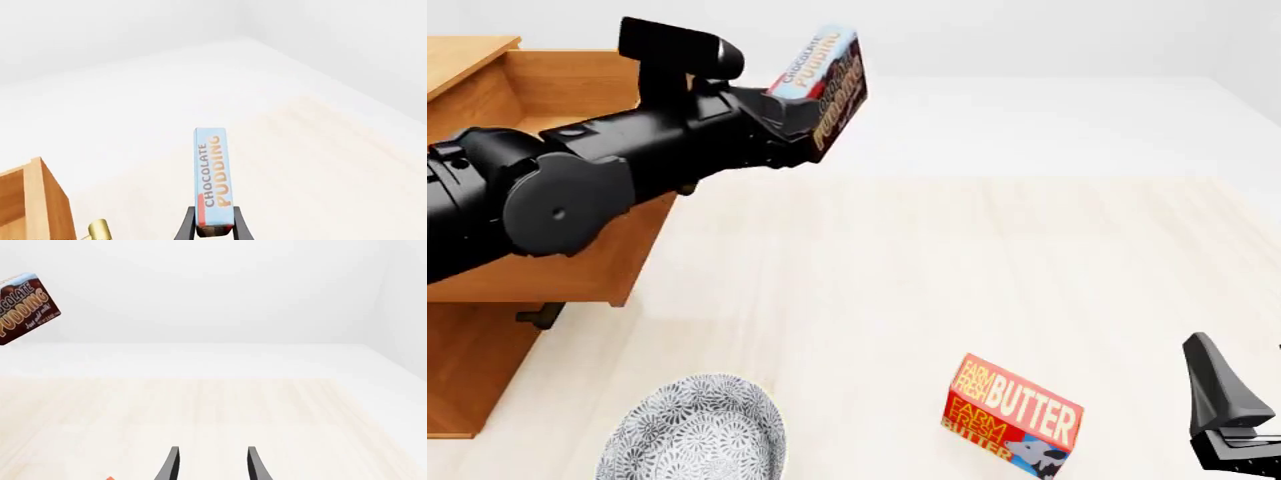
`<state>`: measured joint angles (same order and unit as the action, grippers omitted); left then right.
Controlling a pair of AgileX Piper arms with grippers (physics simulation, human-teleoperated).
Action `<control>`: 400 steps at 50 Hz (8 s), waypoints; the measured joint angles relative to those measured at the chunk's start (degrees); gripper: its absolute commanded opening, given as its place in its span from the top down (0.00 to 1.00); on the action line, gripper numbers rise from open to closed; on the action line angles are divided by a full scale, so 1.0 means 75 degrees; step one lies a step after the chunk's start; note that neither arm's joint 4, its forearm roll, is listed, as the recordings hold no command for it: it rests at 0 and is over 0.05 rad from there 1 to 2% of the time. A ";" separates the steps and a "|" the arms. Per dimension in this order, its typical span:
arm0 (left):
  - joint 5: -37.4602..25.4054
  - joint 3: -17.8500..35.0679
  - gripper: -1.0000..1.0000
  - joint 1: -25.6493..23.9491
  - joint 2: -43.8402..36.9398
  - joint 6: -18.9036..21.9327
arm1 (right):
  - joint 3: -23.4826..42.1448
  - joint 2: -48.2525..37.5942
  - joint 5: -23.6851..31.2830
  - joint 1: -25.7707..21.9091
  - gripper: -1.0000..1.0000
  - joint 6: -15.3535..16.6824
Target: Put the chocolate pudding in the top drawer of the cabinet and close it.
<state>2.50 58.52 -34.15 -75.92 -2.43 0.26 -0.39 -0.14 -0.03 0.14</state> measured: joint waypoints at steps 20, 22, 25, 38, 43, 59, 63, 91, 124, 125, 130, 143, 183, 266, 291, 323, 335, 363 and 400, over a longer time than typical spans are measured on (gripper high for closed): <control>-0.0840 0.0325 1.00 0.0673 0.0561 0.0621 | 0.0000 0.0000 0.0000 0.0000 0.00 0.0000; -0.0920 0.0355 1.00 0.0753 0.0615 0.0684 | 0.0000 0.0000 0.0000 0.0000 0.00 0.0000; -0.1033 0.0407 1.00 0.0870 0.0681 0.0773 | 0.0000 0.0000 0.0000 0.0000 0.00 0.0000; -0.1363 0.0527 1.00 0.1452 0.0922 0.1044 | 0.0000 0.0000 0.0000 0.0000 0.00 0.0000; -0.1443 0.0513 1.00 0.1673 0.1031 0.1108 | 0.0000 0.0000 0.0000 0.0000 0.00 0.0000; -0.1675 0.0411 1.00 0.2447 0.1467 0.1284 | 0.0000 0.0000 0.0000 0.0000 0.00 0.0000; -0.1702 0.0392 1.00 0.2626 0.1546 0.1312 | 0.0000 0.0000 0.0000 0.0000 0.00 0.0000; -0.1679 0.0131 1.00 0.3848 0.1911 0.1321 | 0.0000 0.0000 0.0000 0.0000 0.00 0.0000; -0.2151 -0.0406 1.00 0.4605 0.2500 0.1157 | 0.0000 0.0000 0.0000 0.0000 0.00 0.0000; -0.2156 -0.0425 1.00 0.4619 0.2509 0.1152 | 0.0000 0.0000 0.0000 0.0000 0.00 0.0000; -0.2203 -0.0497 1.00 0.4686 0.2541 0.1137 | 0.0000 0.0000 0.0000 0.0000 0.00 0.0000; -0.2354 -0.0615 1.00 0.4806 0.2491 0.1117 | 0.0000 0.0000 0.0000 0.0000 0.00 0.0000; -0.2197 -0.0322 1.00 0.4995 0.1599 0.1008 | 0.0000 0.0000 0.0000 0.0000 0.00 0.0000; -0.1358 -0.0304 1.00 0.5315 0.0295 0.0480 | 0.0000 0.0000 0.0000 0.0000 0.00 0.0000; -0.1311 -0.0341 0.00 0.5278 0.0348 0.0401 | 0.0000 0.0000 0.0000 0.0000 0.00 0.0000; -0.1676 -0.0286 0.00 0.4883 0.1215 0.0542 | 0.0000 0.0000 0.0000 0.0000 0.00 0.0000; -0.1954 -0.0033 0.00 0.4518 0.1458 0.0736 | 0.0000 0.0000 0.0000 0.0000 0.00 0.0000; -0.2247 0.0250 0.00 0.3537 0.1655 0.1129 | 0.0000 0.0000 0.0000 0.0000 0.00 0.0000; -0.2308 0.0965 0.00 0.2251 0.1002 0.0852 | 0.0000 0.0000 0.0000 0.0000 0.00 0.0000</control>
<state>-14.81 65.75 -17.27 -68.41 3.96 0.26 -0.39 -0.14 -0.03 0.14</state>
